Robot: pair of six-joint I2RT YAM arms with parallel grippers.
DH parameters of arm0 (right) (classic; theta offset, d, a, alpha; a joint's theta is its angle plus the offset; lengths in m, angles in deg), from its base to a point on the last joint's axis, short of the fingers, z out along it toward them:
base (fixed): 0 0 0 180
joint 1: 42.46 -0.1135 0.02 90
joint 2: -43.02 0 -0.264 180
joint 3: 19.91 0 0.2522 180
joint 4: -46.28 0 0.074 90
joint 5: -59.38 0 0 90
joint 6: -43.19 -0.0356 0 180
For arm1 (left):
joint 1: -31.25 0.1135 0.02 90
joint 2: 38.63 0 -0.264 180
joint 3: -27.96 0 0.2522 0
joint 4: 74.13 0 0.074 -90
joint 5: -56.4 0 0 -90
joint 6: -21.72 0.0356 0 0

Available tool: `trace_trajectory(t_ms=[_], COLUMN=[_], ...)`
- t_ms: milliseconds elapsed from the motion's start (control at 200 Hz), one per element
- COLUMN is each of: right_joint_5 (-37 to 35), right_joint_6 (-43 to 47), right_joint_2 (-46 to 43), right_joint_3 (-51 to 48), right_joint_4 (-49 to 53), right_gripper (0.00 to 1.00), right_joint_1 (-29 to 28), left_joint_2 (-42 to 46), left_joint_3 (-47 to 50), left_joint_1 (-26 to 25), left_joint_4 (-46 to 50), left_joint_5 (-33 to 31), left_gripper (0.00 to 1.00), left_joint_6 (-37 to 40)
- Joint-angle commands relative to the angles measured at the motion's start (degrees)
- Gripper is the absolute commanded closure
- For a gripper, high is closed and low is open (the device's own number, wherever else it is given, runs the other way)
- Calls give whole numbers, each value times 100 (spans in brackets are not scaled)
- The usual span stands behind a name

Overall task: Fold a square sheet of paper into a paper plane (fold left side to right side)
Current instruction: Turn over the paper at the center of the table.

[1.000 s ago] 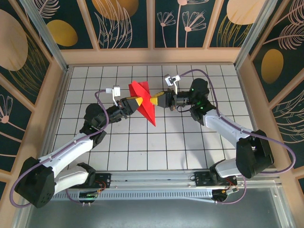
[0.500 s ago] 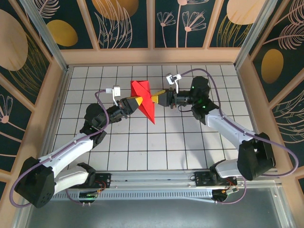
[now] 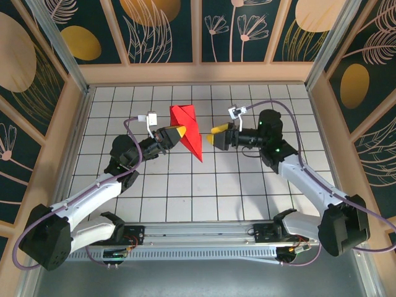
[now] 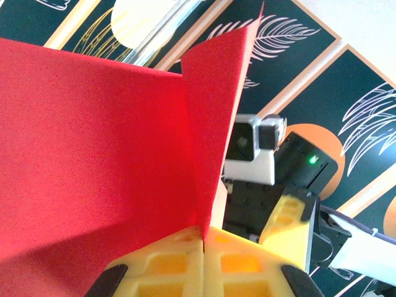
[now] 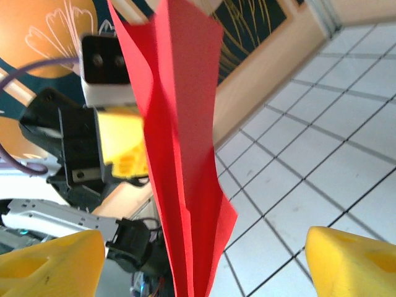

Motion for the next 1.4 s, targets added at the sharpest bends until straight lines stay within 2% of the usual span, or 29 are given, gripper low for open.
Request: trace_trajectory(t_ms=[0,120,175,365,691,751,881,956,1021,1231,1336,1396], right_joint_5=[243,262,287,418,277,224,137,22,-181,-1350,-2636,-3618], right_joint_6=[-28,-71,-160,-433,-163,-146,-115,35,235,895,1247,1480], right_joint_2=[45,199,293,646,804,787,743,694,642,522,561,656], right_joint_3=[-95,-60,-32,180,575,594,636,702,784,1104,1430,1703], right_joint_4=[-199,-435,-618,-1083,-667,-635,-492,-226,127,1327,2082,2540], right_gripper=[15,15,18,37,71,77,91,99,100,100,100,100], right_joint_1=[-273,-485,-615,-646,-617,-607,-578,-571,-567,-636,-868,-1130], left_joint_2=[-59,-85,-93,-122,-167,-175,-135,7,219,1182,1658,1897], left_joint_3=[-110,-124,-114,-122,-102,-97,-95,-86,-58,153,221,244], left_joint_1=[-37,-55,-57,-78,-82,-77,-81,-84,-81,-81,-80,-81], left_joint_4=[-373,-402,-417,-438,-463,-454,-212,202,648,2073,2869,3358], left_joint_5=[-46,-48,-57,-42,-35,-35,-163,-459,-830,-2299,-3079,-3577], left_gripper=[98,98,99,99,97,93,72,61,56,51,46,46], left_joint_6=[-53,-79,-92,-161,-216,-216,-59,170,397,1036,1239,1288])
